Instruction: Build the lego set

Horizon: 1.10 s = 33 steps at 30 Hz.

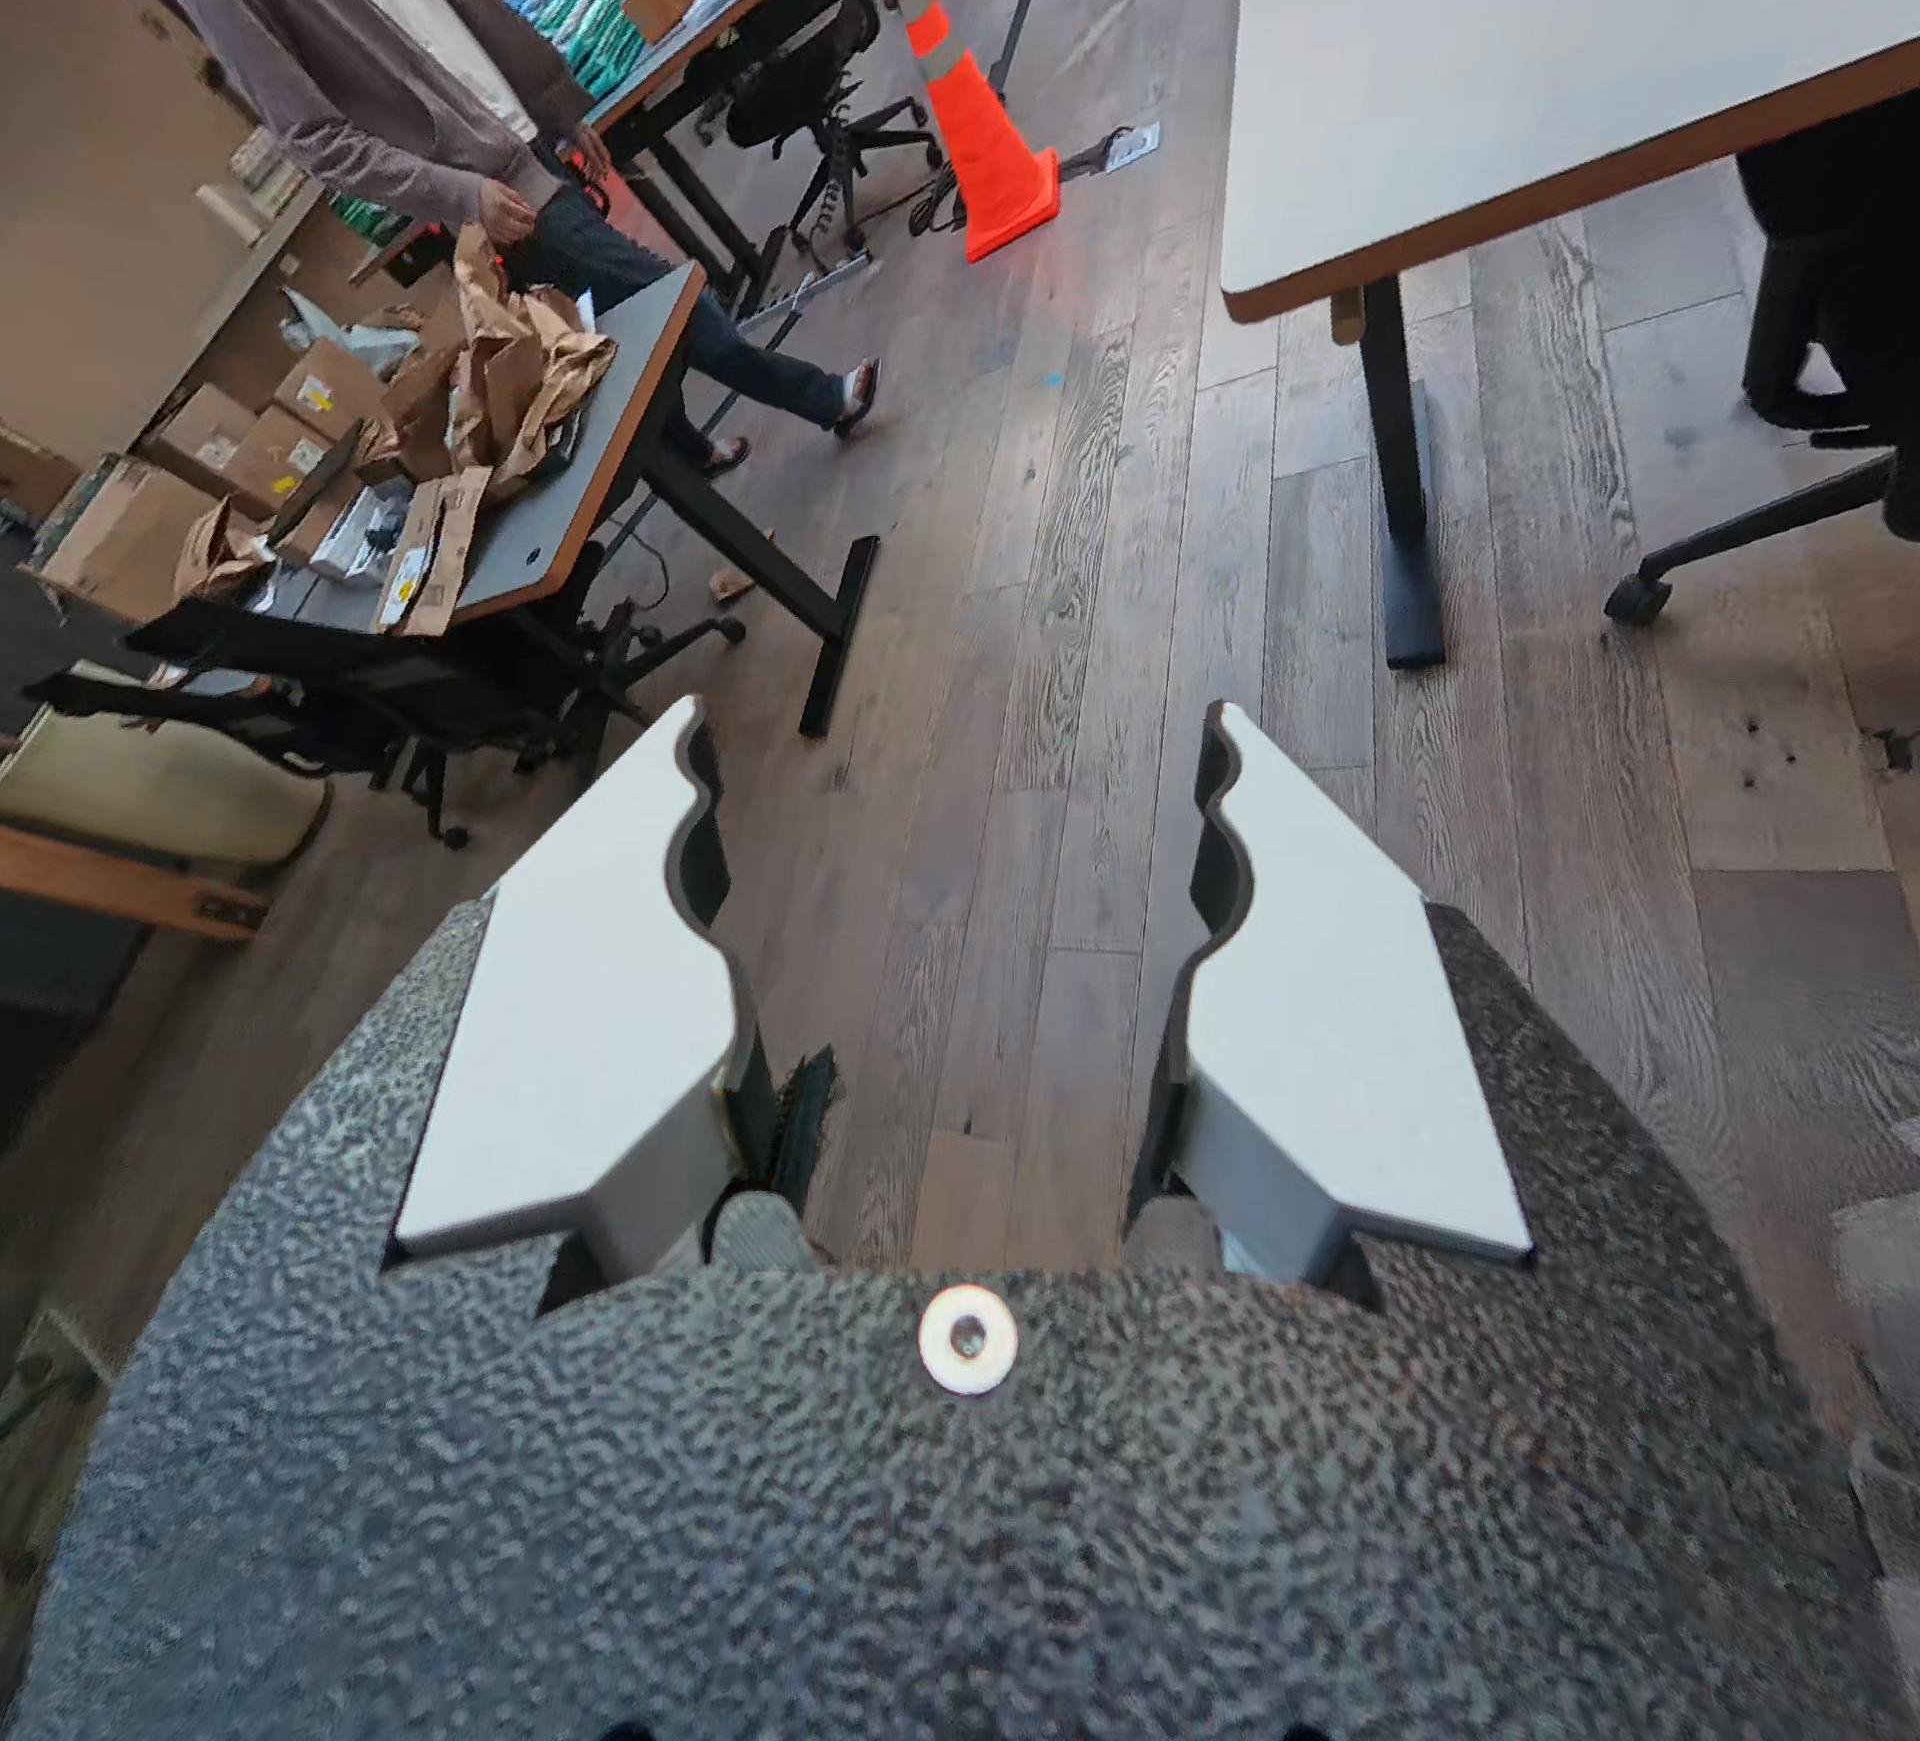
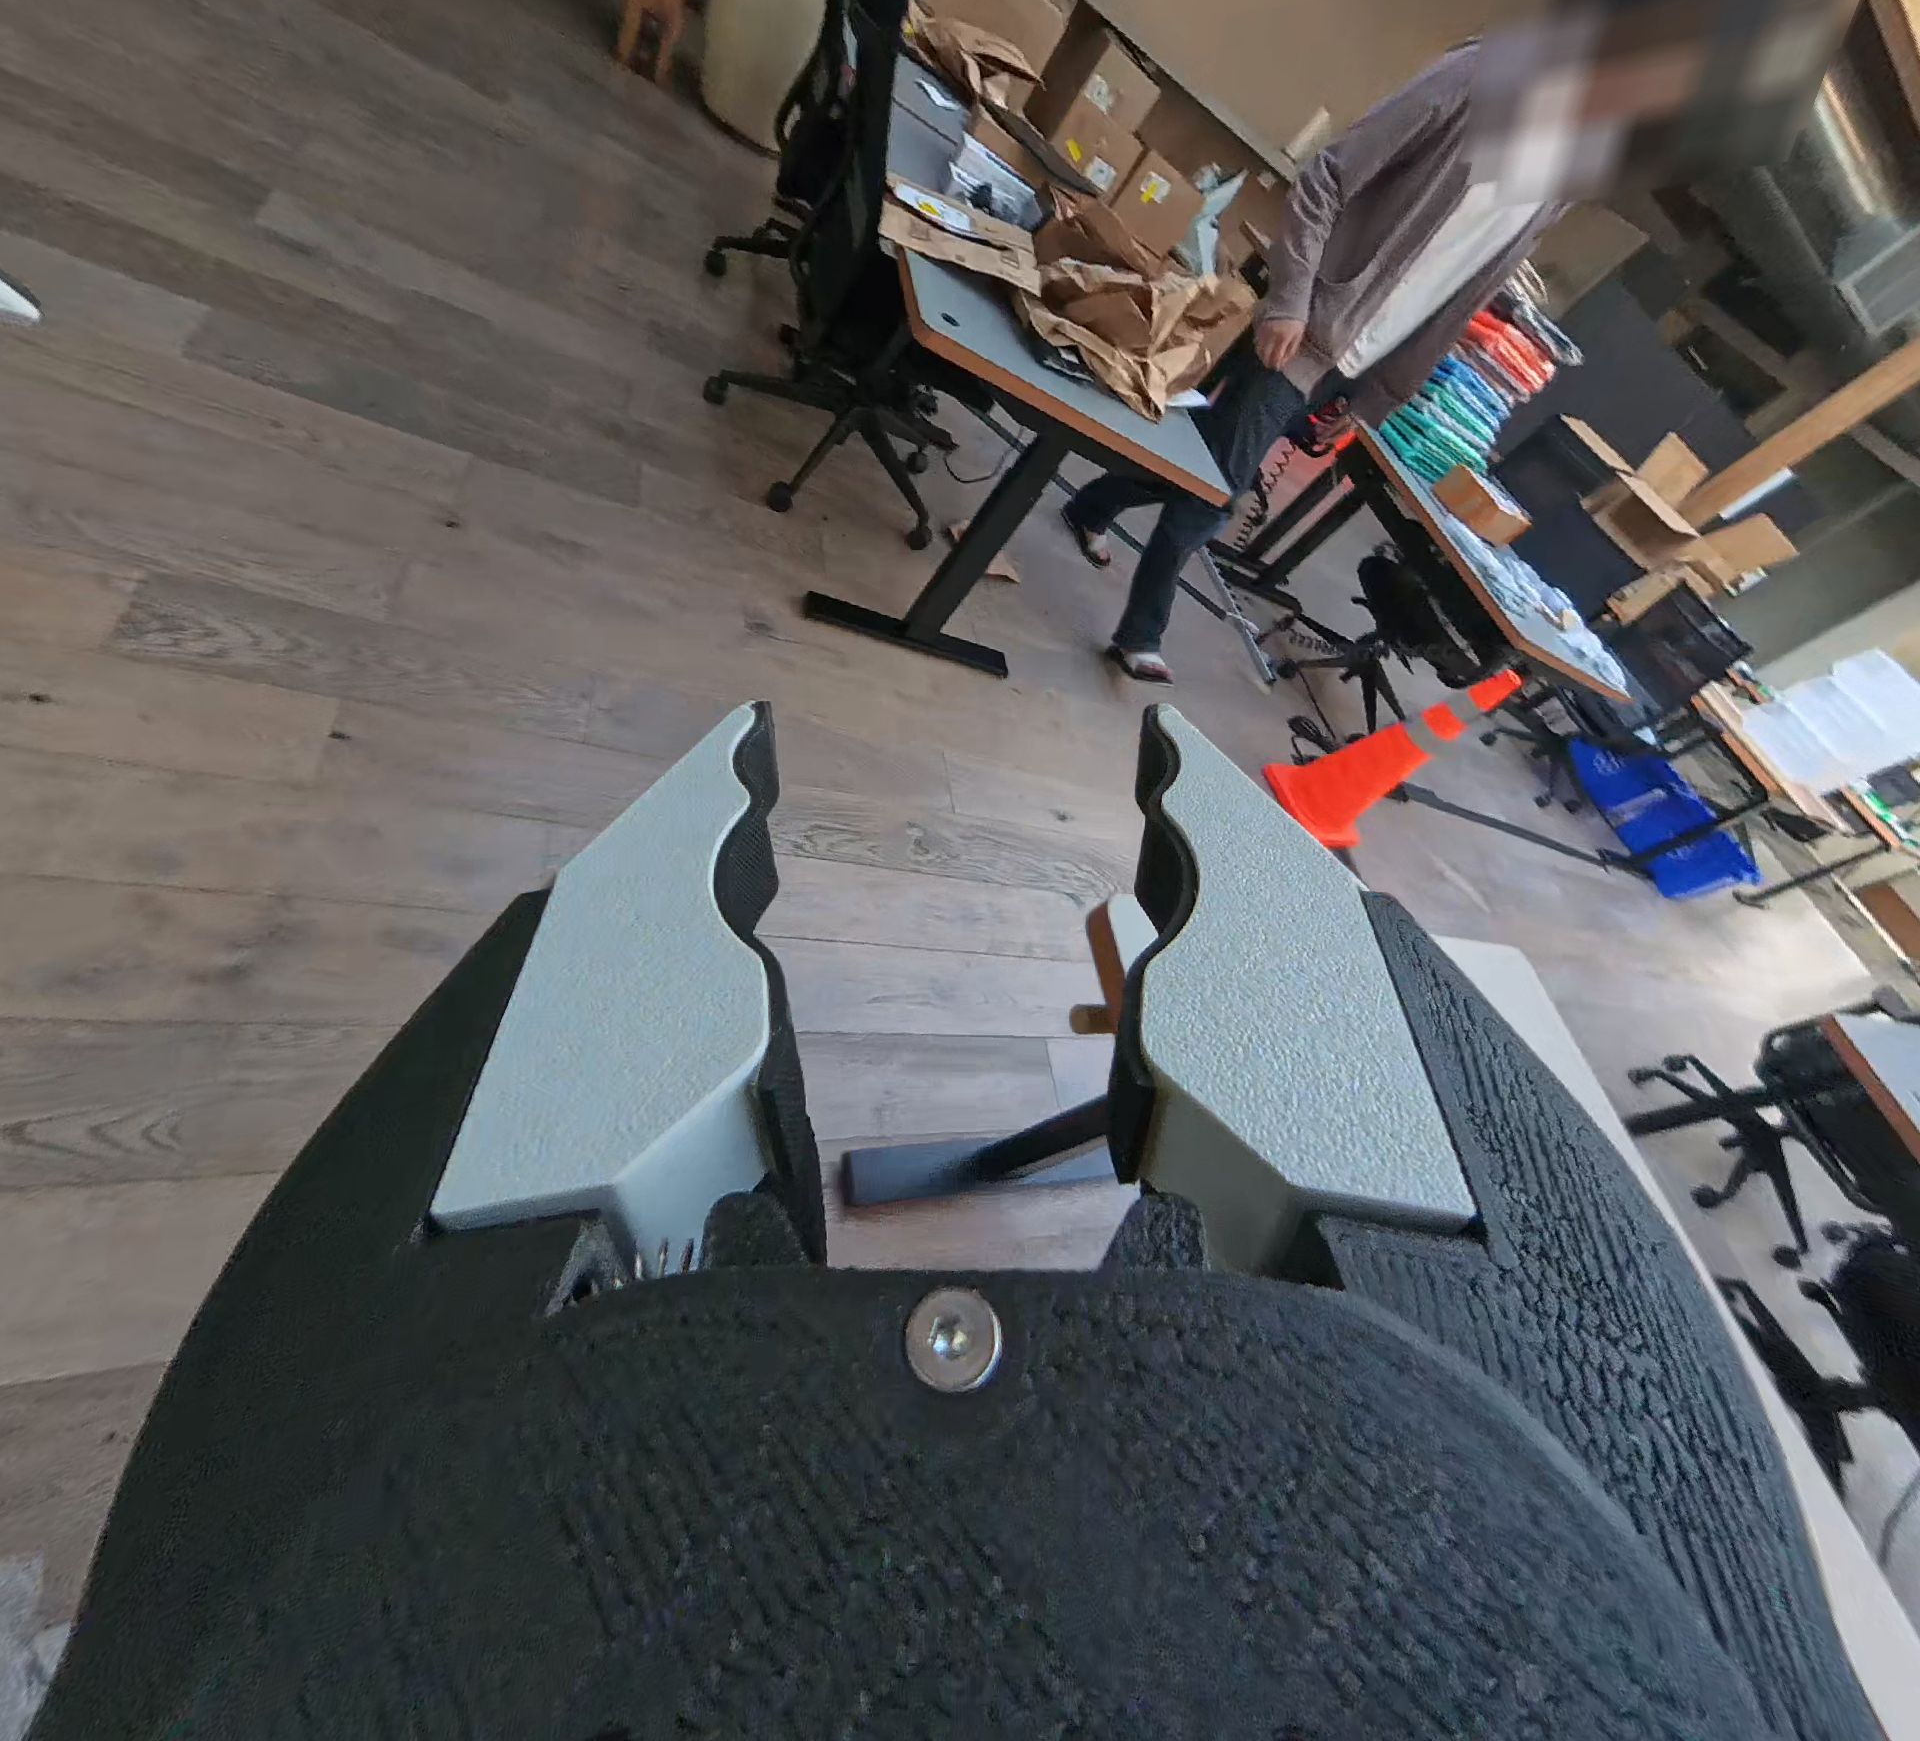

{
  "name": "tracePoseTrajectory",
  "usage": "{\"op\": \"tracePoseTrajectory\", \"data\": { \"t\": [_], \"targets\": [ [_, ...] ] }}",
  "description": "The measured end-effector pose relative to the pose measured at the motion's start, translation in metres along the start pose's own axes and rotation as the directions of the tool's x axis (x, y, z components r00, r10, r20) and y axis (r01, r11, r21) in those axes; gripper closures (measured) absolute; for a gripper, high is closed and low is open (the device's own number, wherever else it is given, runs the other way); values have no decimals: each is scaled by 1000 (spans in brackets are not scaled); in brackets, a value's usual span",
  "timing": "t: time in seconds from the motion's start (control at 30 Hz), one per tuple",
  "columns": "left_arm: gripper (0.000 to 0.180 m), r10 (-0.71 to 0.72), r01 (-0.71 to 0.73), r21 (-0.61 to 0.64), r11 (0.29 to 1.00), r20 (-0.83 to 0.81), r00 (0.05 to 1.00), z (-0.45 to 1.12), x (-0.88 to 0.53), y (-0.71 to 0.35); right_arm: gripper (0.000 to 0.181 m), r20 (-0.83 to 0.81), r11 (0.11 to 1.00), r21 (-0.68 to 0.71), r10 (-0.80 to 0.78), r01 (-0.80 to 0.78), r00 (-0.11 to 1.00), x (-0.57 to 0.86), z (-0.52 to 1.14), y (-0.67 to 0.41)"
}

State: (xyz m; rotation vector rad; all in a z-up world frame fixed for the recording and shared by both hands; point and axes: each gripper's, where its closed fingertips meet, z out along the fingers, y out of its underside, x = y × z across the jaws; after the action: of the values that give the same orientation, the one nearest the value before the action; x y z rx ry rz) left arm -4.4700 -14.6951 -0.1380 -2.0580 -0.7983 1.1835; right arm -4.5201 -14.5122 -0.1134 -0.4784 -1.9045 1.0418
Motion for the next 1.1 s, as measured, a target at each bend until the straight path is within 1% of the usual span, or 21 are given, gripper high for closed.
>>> {"op": "tracePoseTrajectory", "data": {
  "t": [0.13, 0.23, 0.33, 0.43, 0.53, 0.6, 0.67, 0.77, 0.83, 0.9, 0.97, 1.03, 1.1],
  "targets": [
    [89, 39, -32, 98, 995, -65, 997, 113, -54, -35, 112, -114, 998, -70, -13, 5, 993, 67, 83, 17],
    [89, 80, -72, 149, 986, -53, 995, 198, -98, -55, 112, -193, 999, -40, -10, 2, 981, 121, 157, 19],
    [88, 118, -108, 184, 977, -47, 992, 274, -137, -77, 109, -215, 996, -81, 19, -38, 976, 168, 229, 26],
    [89, 175, -157, 246, 957, -52, 983, 343, -174, -112, 110, -243, 996, -78, 20, -40, 970, 214, 288, 20],
    [88, 138, -90, 307, 948, -140, 981, 418, -199, -142, 110, -295, 994, -94, 25, -55, 955, 262, 348, 28],
    [89, 152, -68, 337, 939, -228, 962, 471, -202, -157, 109, -335, 990, -114, 35, -78, 942, 292, 381, 41],
    [87, 188, -73, 352, 933, -305, 934, 531, -203, -168, 109, -378, 986, -138, 37, -96, 925, 323, 416, 58],
    [86, 246, -62, 391, 918, -441, 863, 612, -198, -194, 110, -478, 975, -168, 52, -149, 877, 376, 457, 87],
    [85, 301, -84, 402, 912, -514, 803, 660, -193, -217, 107, -484, 943, -246, 82, -226, 871, 403, 483, 112],
    [89, 335, -70, 442, 895, -558, 759, 705, -189, -251, 107, -522, 927, -295, 49, -233, 852, 441, 502, 129],
    [89, 366, -60, 463, 884, -607, 705, 749, -176, -283, 107, -569, 902, -322, 59, -288, 820, 479, 514, 149],
    [90, 408, -67, 494, 867, -625, 665, 797, -161, -313, 108, -616, 888, -325, 62, -325, 785, 514, 522, 169],
    [93, 444, -58, 529, 846, -641, 626, 839, -145, -340, 108, -643, 861, -363, 46, -356, 765, 548, 532, 198]
  ]
}}
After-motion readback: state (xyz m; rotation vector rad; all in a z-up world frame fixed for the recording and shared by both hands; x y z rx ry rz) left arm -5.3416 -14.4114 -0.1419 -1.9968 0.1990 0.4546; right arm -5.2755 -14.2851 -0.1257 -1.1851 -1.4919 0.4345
